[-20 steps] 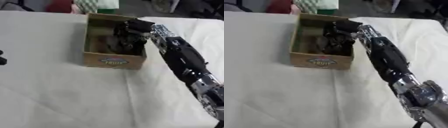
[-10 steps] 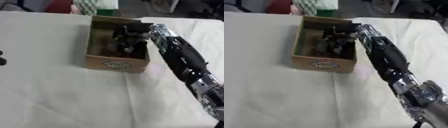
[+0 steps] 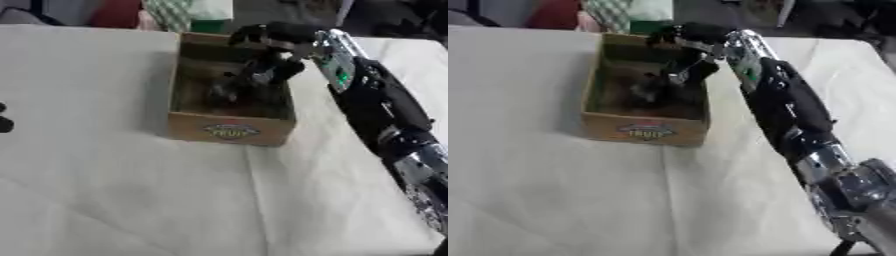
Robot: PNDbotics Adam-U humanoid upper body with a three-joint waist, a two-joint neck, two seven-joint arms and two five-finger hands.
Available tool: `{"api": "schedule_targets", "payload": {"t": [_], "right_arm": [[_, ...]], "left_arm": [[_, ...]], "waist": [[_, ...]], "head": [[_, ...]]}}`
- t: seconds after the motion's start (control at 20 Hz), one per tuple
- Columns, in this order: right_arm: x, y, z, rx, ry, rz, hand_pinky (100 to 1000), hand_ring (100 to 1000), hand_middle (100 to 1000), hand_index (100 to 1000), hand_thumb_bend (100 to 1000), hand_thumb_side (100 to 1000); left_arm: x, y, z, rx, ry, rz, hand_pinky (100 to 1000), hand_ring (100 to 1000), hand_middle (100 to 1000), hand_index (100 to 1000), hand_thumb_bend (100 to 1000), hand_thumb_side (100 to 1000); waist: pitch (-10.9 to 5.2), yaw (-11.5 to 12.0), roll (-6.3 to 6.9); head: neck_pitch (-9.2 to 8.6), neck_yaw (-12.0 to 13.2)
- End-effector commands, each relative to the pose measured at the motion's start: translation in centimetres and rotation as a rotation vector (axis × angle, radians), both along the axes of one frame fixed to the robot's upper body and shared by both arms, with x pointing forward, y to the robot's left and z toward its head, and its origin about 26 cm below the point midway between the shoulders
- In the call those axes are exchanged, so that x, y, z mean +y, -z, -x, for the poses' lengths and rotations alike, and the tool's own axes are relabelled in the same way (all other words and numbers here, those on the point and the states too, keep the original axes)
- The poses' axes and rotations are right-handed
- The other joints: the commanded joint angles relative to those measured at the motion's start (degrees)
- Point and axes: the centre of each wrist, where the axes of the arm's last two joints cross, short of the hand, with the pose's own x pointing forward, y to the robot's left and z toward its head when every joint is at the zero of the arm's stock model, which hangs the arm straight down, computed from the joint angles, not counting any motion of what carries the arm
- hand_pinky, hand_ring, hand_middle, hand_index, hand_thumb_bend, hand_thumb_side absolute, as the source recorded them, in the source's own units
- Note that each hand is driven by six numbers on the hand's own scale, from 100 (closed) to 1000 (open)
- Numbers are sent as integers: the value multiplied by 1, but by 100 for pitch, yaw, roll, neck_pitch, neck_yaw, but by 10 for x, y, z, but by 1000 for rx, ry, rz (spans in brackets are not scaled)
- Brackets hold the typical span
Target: Pick up objects on the table and place them in the box.
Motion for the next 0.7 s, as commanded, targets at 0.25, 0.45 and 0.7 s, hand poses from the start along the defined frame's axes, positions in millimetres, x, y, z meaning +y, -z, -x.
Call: {"api": "schedule_targets", "payload": {"t": [0.25, 0.45, 0.7], "right_arm": [[-41, -34, 22, -52, -101, -83, 817, 845, 876, 931, 100, 211], [-65, -34, 37, -77, -74, -256, 768, 800, 840, 920, 100, 139], [-93, -21, 53, -70, -20, -529, 714, 753, 801, 904, 100, 224]], "left_arm": [[5, -9, 2, -32, -16, -13, 721, 643, 645, 717, 100, 866], [6, -9, 2, -33, -26, -9, 720, 643, 645, 717, 100, 866], [8, -9, 2, -34, -44, -2, 719, 644, 645, 716, 100, 865]], "waist": [[-91, -80, 15], [-64, -147, 32], [-40, -228, 46]], "head": [[-96, 54], [-127, 94], [-174, 137]]}}
